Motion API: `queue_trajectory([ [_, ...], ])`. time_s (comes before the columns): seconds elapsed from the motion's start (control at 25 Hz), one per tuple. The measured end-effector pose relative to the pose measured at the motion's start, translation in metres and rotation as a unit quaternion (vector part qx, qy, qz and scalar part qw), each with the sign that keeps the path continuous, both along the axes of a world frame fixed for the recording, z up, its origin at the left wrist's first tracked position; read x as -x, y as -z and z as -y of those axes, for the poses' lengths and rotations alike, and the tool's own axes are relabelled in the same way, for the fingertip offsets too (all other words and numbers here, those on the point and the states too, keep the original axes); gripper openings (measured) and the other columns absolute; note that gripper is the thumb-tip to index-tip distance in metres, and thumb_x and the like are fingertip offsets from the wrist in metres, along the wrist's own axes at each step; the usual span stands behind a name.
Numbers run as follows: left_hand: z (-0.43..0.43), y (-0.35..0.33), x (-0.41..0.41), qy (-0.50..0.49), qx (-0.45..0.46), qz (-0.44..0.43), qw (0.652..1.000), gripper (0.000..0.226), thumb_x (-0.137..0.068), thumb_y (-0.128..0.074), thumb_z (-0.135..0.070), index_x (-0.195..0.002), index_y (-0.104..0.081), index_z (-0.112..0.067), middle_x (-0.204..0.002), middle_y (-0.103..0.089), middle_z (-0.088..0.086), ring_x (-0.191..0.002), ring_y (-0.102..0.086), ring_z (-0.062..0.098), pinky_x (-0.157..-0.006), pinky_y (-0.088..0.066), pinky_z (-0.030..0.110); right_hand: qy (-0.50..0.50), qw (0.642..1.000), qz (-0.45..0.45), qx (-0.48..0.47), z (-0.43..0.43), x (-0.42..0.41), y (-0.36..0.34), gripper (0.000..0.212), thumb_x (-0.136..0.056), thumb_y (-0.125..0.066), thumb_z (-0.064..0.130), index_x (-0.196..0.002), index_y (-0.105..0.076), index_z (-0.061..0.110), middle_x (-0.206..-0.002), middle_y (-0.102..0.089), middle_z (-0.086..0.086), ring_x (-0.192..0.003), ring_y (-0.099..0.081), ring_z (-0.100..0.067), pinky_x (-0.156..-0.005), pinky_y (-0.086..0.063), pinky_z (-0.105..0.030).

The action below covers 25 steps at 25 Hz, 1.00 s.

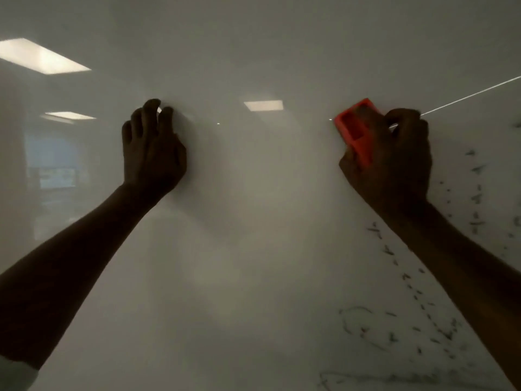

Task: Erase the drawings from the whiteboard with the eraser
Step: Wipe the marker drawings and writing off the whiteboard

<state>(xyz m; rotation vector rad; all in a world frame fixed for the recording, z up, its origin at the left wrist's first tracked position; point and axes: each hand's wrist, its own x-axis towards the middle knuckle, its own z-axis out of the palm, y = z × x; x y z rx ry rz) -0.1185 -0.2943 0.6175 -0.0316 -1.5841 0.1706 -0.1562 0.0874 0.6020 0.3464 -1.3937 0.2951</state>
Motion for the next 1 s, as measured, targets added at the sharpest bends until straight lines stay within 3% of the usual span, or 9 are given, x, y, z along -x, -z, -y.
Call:
queue_trajectory([
  [0.12,-0.075,-0.028,0.002,0.066,0.056,-0.013,0.996,0.048,-0.096,-0.051,-0.028,-0.137,-0.048,-0.004,-0.139,-0.047,0.024,-0.123,-0.046,0.04,-0.095,-0.041,0.049,-0.028,0.999,0.034,0.014,-0.002,-0.012,0.026,0.062,-0.083,-0.063,0.036,-0.141,-0.049,0.02,-0.117,-0.054,-0.02,-0.098,-0.051,-0.036,-0.078,-0.051,-0.04],
  [0.36,-0.257,-0.065,0.019,0.174,0.26,-0.016,0.95,0.043,-0.095,-0.055,-0.027,-0.129,-0.061,-0.002,-0.134,-0.056,0.023,-0.118,-0.052,0.04,-0.089,-0.042,0.046,0.021,0.924,0.055,-0.378,-0.039,-0.017,0.132,0.056,-0.086,-0.059,0.046,-0.139,-0.045,0.033,-0.128,-0.044,-0.016,-0.107,-0.048,-0.028,-0.083,-0.057,-0.043],
  [0.44,-0.285,-0.069,0.029,0.169,0.285,-0.002,0.944,0.042,-0.094,-0.057,-0.025,-0.127,-0.062,-0.001,-0.135,-0.057,0.025,-0.117,-0.054,0.042,-0.09,-0.043,0.048,0.071,0.944,0.023,-0.321,-0.095,-0.009,0.087,0.059,-0.084,-0.059,0.046,-0.139,-0.044,0.031,-0.127,-0.046,-0.018,-0.105,-0.051,-0.032,-0.082,-0.058,-0.046],
  [0.56,-0.292,-0.067,0.042,0.158,0.276,-0.013,0.948,0.039,-0.094,-0.054,-0.026,-0.124,-0.062,-0.002,-0.135,-0.056,0.023,-0.117,-0.053,0.042,-0.091,-0.04,0.048,0.112,0.992,0.01,-0.061,-0.181,-0.009,-0.005,0.064,-0.086,-0.064,0.038,-0.145,-0.048,0.02,-0.119,-0.054,-0.024,-0.095,-0.058,-0.039,-0.07,-0.059,-0.047],
  [0.64,-0.293,-0.067,0.047,0.155,0.279,-0.026,0.948,0.039,-0.095,-0.052,-0.027,-0.124,-0.062,-0.003,-0.134,-0.056,0.022,-0.117,-0.051,0.041,-0.091,-0.038,0.048,0.098,0.986,0.03,0.131,-0.194,-0.006,-0.032,0.063,-0.089,-0.065,0.037,-0.146,-0.048,0.017,-0.117,-0.053,-0.022,-0.098,-0.054,-0.037,-0.07,-0.058,-0.046],
  [0.72,-0.295,-0.068,0.048,0.154,0.279,-0.028,0.947,0.04,-0.096,-0.05,-0.028,-0.124,-0.062,-0.003,-0.134,-0.055,0.021,-0.117,-0.05,0.041,-0.09,-0.037,0.048,0.061,0.981,0.018,0.186,-0.163,0.001,-0.015,0.062,-0.09,-0.063,0.037,-0.147,-0.043,0.021,-0.117,-0.051,-0.02,-0.097,-0.053,-0.032,-0.072,-0.057,-0.041],
  [0.8,-0.295,-0.068,0.047,0.157,0.278,-0.022,0.947,0.042,-0.095,-0.049,-0.029,-0.125,-0.062,-0.003,-0.135,-0.055,0.021,-0.117,-0.05,0.041,-0.09,-0.038,0.048,0.018,0.999,0.023,0.019,-0.122,0.004,0.028,0.057,-0.094,-0.057,0.04,-0.147,-0.039,0.027,-0.12,-0.048,-0.017,-0.099,-0.05,-0.029,-0.076,-0.054,-0.039],
  [0.92,-0.291,-0.068,0.048,0.168,0.28,-0.018,0.945,0.045,-0.095,-0.046,-0.031,-0.126,-0.062,-0.002,-0.136,-0.054,0.021,-0.118,-0.051,0.043,-0.091,-0.039,0.051,0.045,0.948,0.068,-0.308,-0.135,0.004,0.065,0.051,-0.099,-0.05,0.045,-0.148,-0.042,0.032,-0.129,-0.044,-0.019,-0.106,-0.048,-0.03,-0.084,-0.051,-0.042],
  [1.0,-0.292,-0.069,0.049,0.173,0.279,-0.023,0.944,0.045,-0.096,-0.045,-0.032,-0.125,-0.062,-0.002,-0.136,-0.054,0.021,-0.118,-0.051,0.043,-0.091,-0.039,0.052,0.096,0.944,0.047,-0.313,-0.192,0.001,0.035,0.055,-0.095,-0.054,0.044,-0.147,-0.048,0.031,-0.126,-0.05,-0.022,-0.101,-0.053,-0.034,-0.081,-0.053,-0.043],
])
